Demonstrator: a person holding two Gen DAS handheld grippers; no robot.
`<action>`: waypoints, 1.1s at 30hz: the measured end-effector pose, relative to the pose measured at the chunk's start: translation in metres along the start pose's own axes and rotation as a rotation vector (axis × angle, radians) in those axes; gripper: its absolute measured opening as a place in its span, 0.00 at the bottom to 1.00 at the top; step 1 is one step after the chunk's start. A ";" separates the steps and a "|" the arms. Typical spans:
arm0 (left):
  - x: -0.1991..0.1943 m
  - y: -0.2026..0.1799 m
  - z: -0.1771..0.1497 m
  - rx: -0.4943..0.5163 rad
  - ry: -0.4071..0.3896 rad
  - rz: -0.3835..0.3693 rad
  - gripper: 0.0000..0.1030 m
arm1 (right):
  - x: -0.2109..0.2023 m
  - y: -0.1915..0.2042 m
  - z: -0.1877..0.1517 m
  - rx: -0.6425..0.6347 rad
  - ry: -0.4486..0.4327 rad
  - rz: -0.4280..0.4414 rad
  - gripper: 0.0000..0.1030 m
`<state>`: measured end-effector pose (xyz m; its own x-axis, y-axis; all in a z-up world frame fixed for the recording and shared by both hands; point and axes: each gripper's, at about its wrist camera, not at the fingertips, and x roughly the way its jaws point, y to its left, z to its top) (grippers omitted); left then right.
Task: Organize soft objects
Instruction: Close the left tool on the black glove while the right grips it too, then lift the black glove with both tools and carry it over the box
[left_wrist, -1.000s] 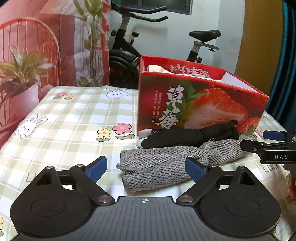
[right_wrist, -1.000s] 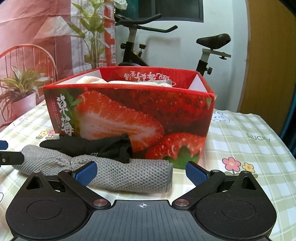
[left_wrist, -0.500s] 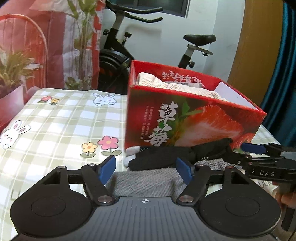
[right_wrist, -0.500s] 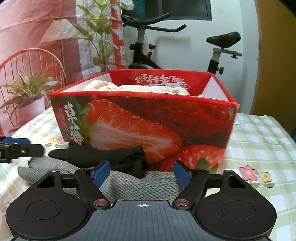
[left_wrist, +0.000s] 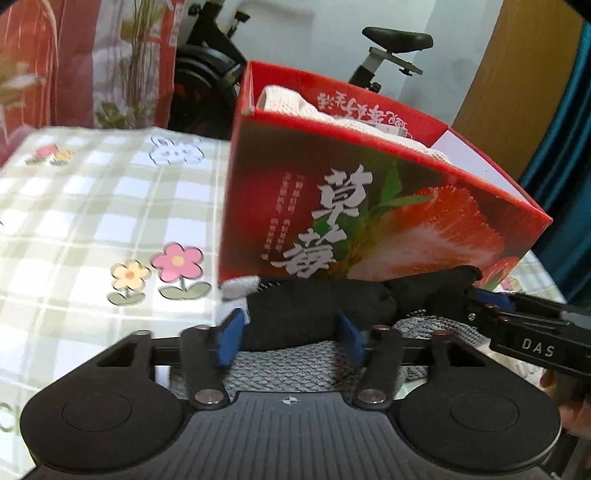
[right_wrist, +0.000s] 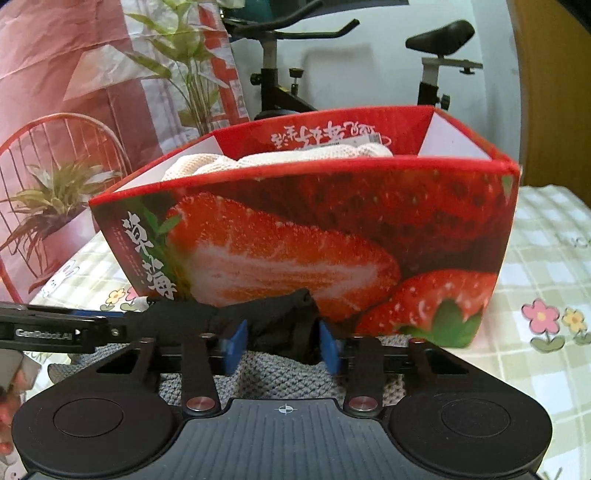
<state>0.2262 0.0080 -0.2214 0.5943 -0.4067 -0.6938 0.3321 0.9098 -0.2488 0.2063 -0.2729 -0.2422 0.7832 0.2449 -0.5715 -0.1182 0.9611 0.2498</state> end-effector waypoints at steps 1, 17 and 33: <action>0.001 0.001 -0.001 -0.004 -0.002 -0.010 0.43 | 0.000 0.000 0.000 0.000 0.000 0.000 0.30; -0.030 -0.014 -0.004 0.032 -0.123 -0.038 0.08 | -0.036 0.010 0.007 -0.021 -0.084 0.050 0.11; -0.099 -0.047 -0.006 0.101 -0.290 -0.023 0.07 | -0.097 0.024 0.015 -0.044 -0.200 0.078 0.11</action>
<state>0.1476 0.0059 -0.1448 0.7655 -0.4468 -0.4629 0.4104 0.8933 -0.1835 0.1369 -0.2758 -0.1692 0.8757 0.2928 -0.3839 -0.2063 0.9458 0.2507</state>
